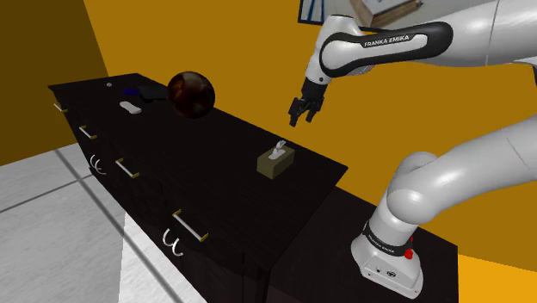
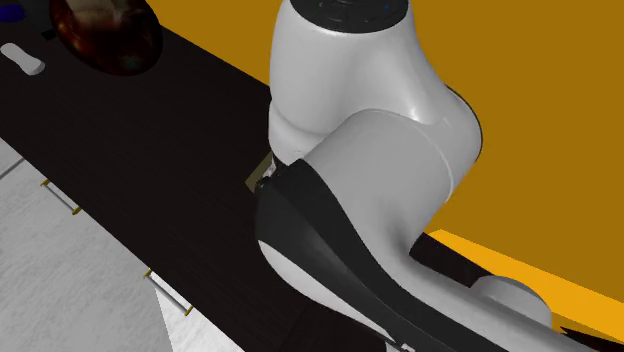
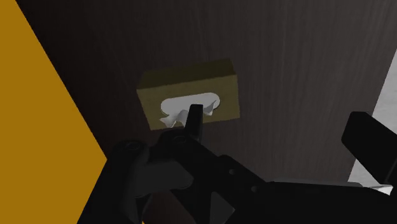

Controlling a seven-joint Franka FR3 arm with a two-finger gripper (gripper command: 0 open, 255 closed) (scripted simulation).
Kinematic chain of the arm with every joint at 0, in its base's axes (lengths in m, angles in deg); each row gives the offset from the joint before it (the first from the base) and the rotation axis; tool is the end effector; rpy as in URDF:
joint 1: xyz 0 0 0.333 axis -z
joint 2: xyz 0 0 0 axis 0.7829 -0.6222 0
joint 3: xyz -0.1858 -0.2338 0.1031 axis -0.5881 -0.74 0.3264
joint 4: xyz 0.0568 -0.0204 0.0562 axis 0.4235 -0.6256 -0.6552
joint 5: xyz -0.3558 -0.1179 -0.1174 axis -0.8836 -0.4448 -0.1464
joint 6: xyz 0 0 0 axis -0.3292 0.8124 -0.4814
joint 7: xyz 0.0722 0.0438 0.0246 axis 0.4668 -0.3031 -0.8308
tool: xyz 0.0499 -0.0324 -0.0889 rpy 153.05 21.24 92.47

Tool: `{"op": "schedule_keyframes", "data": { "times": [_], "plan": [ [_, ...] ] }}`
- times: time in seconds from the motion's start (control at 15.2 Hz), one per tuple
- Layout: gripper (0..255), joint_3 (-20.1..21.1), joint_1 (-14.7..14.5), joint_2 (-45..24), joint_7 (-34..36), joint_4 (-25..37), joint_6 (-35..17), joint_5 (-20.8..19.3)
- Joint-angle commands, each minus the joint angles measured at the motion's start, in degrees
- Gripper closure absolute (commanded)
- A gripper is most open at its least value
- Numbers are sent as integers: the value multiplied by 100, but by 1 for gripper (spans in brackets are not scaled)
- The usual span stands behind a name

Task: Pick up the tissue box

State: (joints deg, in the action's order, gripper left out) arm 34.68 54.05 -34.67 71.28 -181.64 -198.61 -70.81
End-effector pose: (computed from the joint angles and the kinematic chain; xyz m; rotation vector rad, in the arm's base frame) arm 0.3661 -0.0804 0.4974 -3.0400 0.2880 -0.2417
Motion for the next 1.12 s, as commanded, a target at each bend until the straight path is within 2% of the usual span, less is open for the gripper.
{"op": "schedule_keyframes", "data": {
  "times": [0.0, 0.26, 0.46, 0.66, 0.86, 1.06],
  "plan": [
    [0, -144, 6, -317, 50, -172, -582, 178],
    [0, -459, -87, -1068, 13, -270, -1566, 674],
    [0, -739, -264, -1708, -172, -242, -2256, 1245],
    [0, -1057, -542, -2409, -574, -108, -2849, 2099],
    [0, -1338, -837, -3174, -1262, 162, -3254, 3331],
    [0, -1335, -865, -3369, -1529, 174, -3373, 3663]
  ]
}}
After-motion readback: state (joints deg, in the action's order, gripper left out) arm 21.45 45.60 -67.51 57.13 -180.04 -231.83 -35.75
